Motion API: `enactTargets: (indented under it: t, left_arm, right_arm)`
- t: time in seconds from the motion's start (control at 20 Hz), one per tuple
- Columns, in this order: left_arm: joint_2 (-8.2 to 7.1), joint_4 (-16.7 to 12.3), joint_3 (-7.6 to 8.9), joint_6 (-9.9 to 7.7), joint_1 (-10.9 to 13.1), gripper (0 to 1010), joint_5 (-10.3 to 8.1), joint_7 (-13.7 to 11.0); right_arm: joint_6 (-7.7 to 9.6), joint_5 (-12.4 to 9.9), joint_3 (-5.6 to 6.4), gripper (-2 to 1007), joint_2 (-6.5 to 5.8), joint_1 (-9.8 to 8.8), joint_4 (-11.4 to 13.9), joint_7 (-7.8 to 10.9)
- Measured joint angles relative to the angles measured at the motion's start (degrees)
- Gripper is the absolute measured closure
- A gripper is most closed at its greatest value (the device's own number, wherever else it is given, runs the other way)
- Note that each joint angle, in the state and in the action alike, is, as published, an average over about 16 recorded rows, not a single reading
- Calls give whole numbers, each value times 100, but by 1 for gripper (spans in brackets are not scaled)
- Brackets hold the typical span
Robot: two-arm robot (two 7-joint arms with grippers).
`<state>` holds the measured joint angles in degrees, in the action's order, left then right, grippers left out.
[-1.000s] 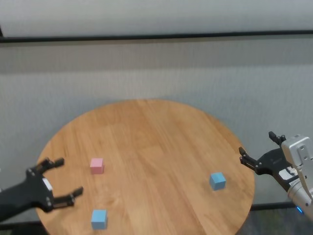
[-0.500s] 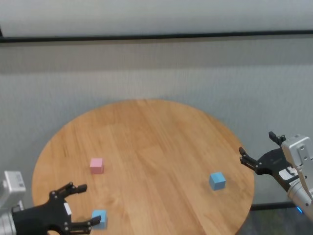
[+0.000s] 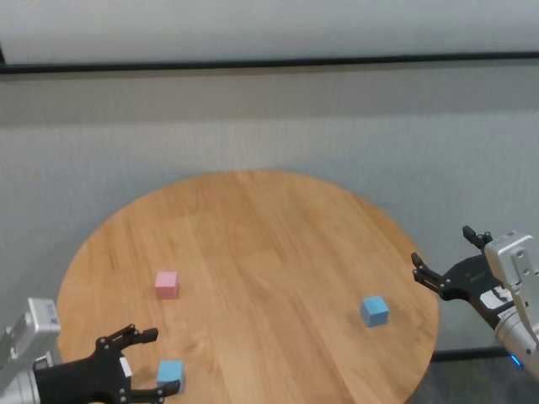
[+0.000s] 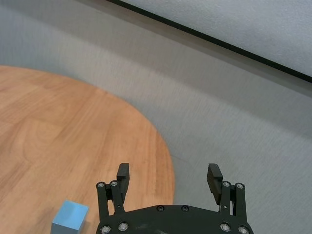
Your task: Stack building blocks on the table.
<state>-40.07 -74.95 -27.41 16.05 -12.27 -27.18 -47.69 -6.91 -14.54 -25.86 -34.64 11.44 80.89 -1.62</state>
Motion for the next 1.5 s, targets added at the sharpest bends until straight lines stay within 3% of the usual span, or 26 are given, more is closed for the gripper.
enactTargets:
  t: [0.55,1.5]
  left_arm:
    - [263,435,-40,-111,-215,8,49,-156]
    - [485,792,-126,-165,-377,8,264,-78]
  right_arm:
    - [0,0,0,0,0,0,0,0]
    - [0,0,0,0,0,0,0,0]
